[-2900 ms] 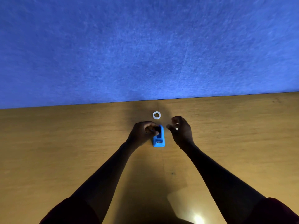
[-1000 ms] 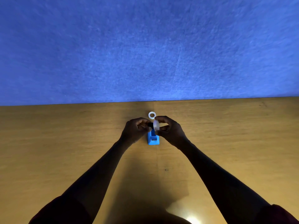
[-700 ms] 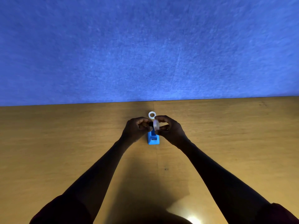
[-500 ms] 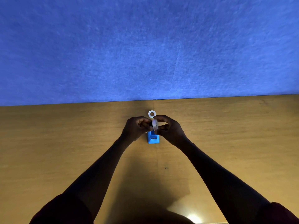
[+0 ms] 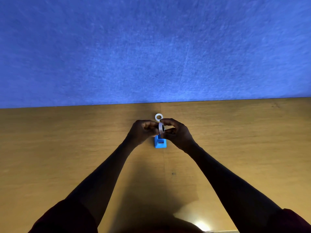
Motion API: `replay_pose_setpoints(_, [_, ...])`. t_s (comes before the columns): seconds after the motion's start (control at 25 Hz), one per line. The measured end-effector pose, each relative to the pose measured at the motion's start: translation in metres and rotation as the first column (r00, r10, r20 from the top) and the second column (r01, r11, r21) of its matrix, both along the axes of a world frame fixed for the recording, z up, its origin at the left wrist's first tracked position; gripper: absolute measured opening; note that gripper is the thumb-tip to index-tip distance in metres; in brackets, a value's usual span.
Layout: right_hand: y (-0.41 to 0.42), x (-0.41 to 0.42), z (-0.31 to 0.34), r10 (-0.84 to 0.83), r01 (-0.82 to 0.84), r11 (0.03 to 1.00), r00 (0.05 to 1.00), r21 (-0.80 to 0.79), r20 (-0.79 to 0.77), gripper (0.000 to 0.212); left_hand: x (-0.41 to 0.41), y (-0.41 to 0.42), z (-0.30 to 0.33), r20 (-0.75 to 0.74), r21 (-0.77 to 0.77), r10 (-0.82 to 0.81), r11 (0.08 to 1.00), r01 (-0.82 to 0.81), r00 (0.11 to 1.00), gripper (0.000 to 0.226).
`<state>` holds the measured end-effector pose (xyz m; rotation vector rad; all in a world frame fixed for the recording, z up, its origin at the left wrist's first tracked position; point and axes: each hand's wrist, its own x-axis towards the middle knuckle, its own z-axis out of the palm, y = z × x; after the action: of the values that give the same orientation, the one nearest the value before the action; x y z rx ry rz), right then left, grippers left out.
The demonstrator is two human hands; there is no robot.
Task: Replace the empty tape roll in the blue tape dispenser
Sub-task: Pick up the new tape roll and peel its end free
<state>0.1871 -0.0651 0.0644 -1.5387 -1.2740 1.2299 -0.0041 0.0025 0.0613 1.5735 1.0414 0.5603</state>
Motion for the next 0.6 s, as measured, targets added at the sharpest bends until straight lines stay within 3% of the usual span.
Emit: replay_pose_setpoints(0.6, [0.0026, -0.0026, -0.0028, -0.002, 0.002, 1.0, 1.0, 0.011, -0.003, 0.056, 0.0046, 0.0028, 0.0095, 0.012, -0.061, 0.013, 0.998, -0.012, 1.0, 0.018])
